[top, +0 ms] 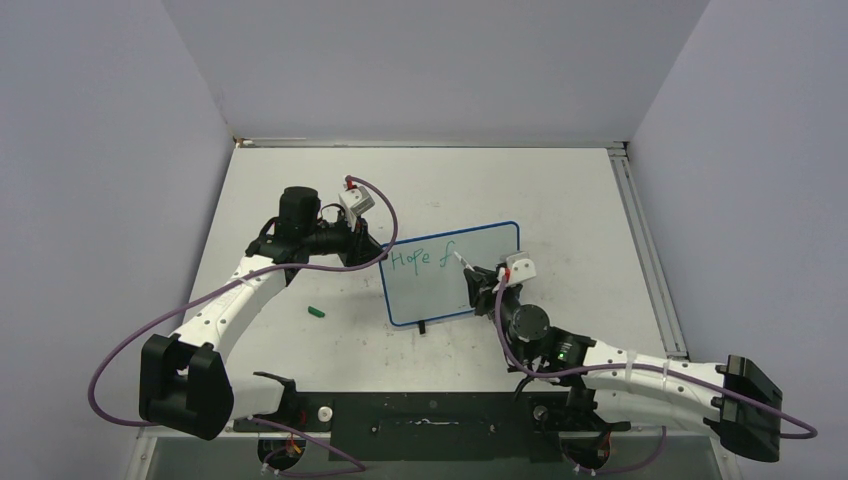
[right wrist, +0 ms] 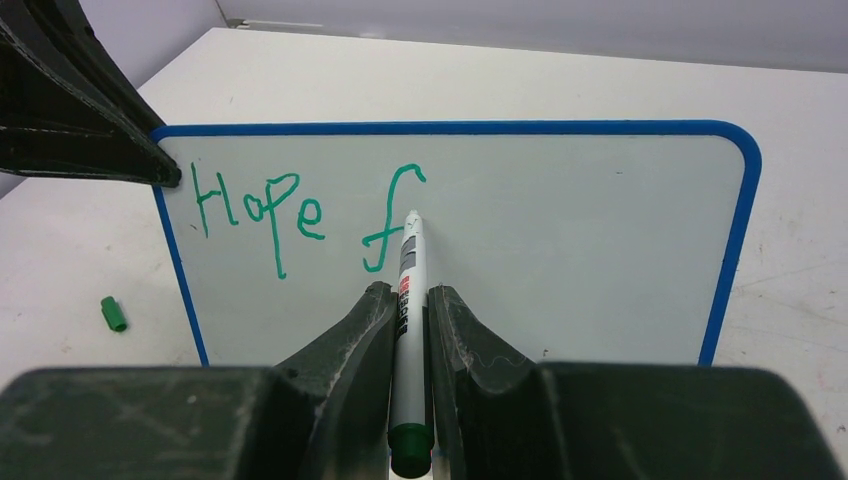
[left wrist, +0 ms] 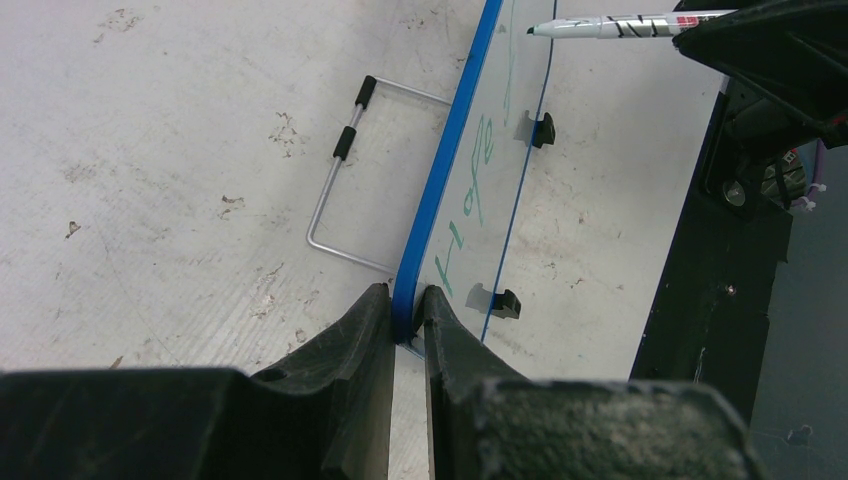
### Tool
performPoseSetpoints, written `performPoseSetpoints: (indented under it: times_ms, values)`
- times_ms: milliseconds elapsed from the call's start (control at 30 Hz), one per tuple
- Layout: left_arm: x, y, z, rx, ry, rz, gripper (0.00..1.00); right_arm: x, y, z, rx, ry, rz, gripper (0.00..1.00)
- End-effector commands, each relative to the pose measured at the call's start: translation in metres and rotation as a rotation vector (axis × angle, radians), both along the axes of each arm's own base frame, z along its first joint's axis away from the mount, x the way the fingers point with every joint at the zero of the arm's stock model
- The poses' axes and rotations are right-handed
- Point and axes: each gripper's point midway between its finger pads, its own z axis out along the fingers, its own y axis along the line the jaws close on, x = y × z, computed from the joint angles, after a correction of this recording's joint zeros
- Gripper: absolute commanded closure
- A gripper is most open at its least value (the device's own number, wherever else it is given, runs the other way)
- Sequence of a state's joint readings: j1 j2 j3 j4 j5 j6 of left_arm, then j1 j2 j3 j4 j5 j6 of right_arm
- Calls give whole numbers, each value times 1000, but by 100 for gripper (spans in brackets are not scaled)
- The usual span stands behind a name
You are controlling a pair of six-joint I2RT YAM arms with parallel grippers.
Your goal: Write a sentence on the whiteboard
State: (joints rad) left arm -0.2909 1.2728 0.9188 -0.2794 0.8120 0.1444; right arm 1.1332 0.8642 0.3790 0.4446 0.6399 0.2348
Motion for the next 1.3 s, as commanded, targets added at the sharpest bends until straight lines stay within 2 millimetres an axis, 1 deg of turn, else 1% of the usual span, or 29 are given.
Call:
performPoseSetpoints:
  times_ms: [0,200,400,600,733,900,1267]
  values:
    - [-1,5,-12,48,13,6,100,5,2,3,-6,-9,-22,95]
    - [-1,5,-12,49,15,6,100,6,2,-2,-18,-5,-23,95]
    - [-2,5,-11,48,10,5,100,2,2,-8,-19,25,-12,95]
    - [-2,5,-10,46,10,5,100,-2,-2,-21,-40,66,-13,95]
    - [-2,5,-10,46,9,5,100,-2,-7,-24,-41,76,-30,95]
    - [-2,5,-11,46,10,5,100,2,-13,-17,-53,52,-68,95]
    - [-2,5,-12,48,12,6,100,8,-12,7,-46,-18,-84,95]
